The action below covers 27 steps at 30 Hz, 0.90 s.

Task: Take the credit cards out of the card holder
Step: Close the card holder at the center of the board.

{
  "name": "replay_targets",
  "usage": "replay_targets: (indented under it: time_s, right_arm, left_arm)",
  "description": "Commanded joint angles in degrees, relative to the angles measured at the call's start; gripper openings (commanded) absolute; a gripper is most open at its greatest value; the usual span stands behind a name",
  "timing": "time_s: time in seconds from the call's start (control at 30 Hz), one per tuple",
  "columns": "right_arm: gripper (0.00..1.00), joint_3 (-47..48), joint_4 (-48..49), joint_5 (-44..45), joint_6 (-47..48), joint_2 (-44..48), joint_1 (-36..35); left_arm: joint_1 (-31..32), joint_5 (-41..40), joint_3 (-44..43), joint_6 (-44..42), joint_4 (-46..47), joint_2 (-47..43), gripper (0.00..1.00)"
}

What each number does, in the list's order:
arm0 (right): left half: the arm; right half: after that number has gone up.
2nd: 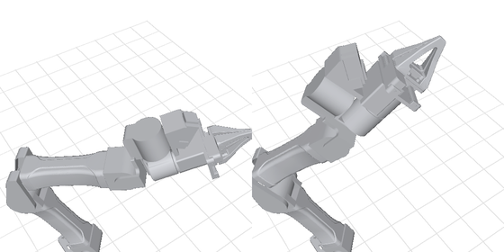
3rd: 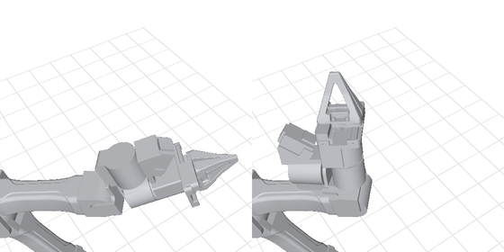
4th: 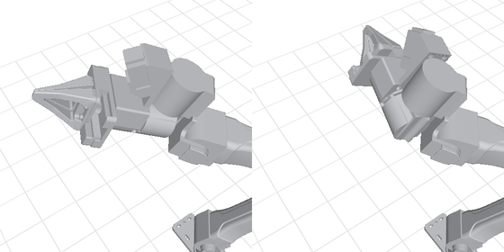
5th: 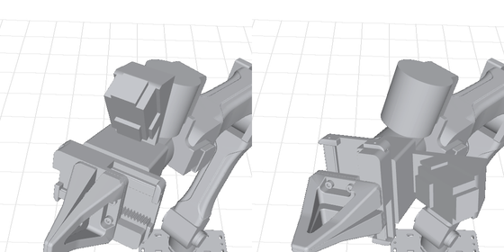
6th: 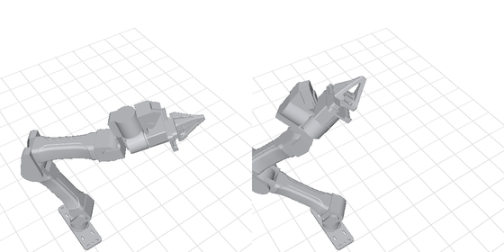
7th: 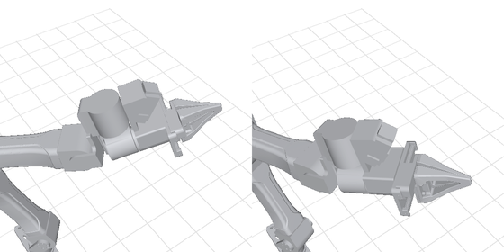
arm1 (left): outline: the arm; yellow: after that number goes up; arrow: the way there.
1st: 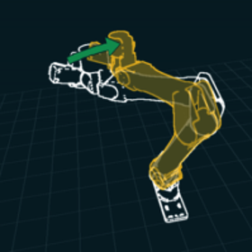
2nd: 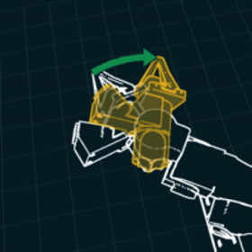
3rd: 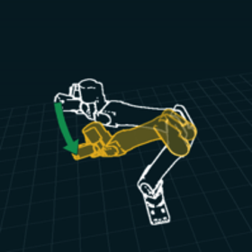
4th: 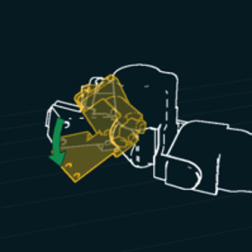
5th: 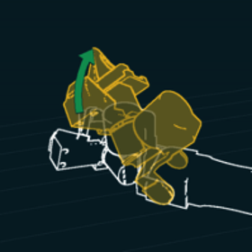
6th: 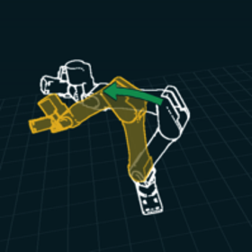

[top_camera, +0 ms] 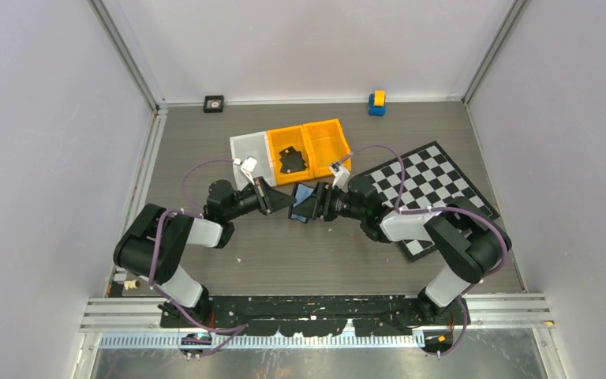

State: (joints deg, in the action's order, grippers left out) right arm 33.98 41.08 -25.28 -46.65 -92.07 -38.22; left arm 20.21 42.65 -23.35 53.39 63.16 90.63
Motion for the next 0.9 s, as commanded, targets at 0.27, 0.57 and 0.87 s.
replay_targets:
  time_s: [0.27, 0.57, 0.87]
  right_arm:
    - [0.42, 4.4, 2.3, 1.6, 0.0, -4.0, -1.6]
    - [0.12, 5.1, -3.5, 4.8, 2.0, -2.7, -1.6]
    - [0.06, 4.0, -9.3, 6.5, 4.7, 0.6, -1.0]
  left_arm:
    - [0.3, 0.1, -0.8, 3.5, 7.2, 3.6, 0.00]
    - [0.2, -0.1, -2.5, 1.9, 2.6, 4.7, 0.10]
    - [0.2, -3.3, -5.6, -7.1, -16.5, 1.1, 0.29]
